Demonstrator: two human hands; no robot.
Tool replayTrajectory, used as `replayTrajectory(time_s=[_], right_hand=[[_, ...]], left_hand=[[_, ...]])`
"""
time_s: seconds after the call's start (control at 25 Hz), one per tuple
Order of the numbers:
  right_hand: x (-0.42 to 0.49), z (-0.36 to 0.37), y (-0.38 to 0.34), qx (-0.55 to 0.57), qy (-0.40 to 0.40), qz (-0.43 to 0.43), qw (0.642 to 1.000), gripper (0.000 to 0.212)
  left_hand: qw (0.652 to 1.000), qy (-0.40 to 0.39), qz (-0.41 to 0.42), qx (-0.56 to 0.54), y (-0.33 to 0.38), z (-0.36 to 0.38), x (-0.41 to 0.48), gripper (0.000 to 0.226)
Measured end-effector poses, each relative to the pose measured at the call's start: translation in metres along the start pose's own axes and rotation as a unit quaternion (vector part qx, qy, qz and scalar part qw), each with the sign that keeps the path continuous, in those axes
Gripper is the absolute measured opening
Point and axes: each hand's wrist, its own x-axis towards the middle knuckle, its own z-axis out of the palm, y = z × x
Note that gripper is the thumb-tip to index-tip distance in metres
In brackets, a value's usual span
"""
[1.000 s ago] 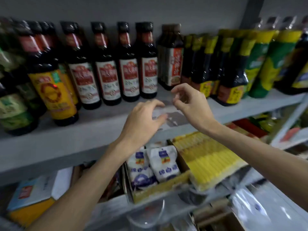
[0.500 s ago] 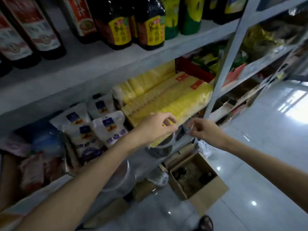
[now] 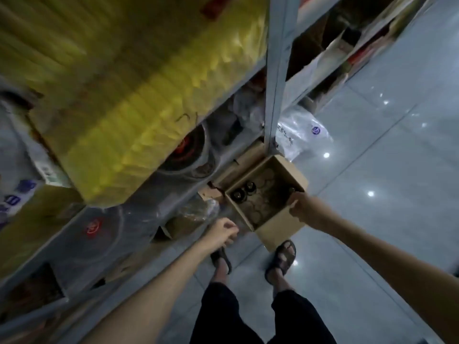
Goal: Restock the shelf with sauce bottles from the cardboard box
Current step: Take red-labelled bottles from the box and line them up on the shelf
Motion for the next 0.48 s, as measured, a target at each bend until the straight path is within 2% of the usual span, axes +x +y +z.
replayTrajectory(time_s=[0.08, 0.16, 0.24, 0.36, 0.4, 0.48], right_hand=[[0.044, 0.022, 0.032, 0.015, -0.022, 0.012, 1.0, 0.019], [0.1, 0.054, 0.063, 0.038, -0.013, 0.028, 0.999, 0.006], [0.156, 0.09, 0.088, -0.001, 0.013, 0.047, 0.999, 0.019], [0.24, 0.156, 0.115, -0.002, -0.001, 0.058, 0.998, 0.022], [0.268, 0.183, 0.122, 0.005, -0.006, 0.062, 0.998, 0.022], [0.317, 0.229, 0.13, -0.002, -0.019, 0.056, 0.998, 0.024]], left_hand=[[0.998, -0.016, -0.048, -0.026, -0.022, 0.025, 0.061, 0.008], [0.995, -0.006, -0.082, -0.065, -0.04, 0.044, 0.125, 0.01], [0.989, 0.007, -0.1, -0.105, -0.056, 0.058, 0.193, 0.02], [0.984, 0.036, -0.144, -0.095, -0.085, 0.071, 0.299, 0.056], [0.98, 0.055, -0.166, -0.092, -0.097, 0.073, 0.332, 0.061], [0.973, 0.08, -0.189, -0.103, -0.111, 0.077, 0.384, 0.055]])
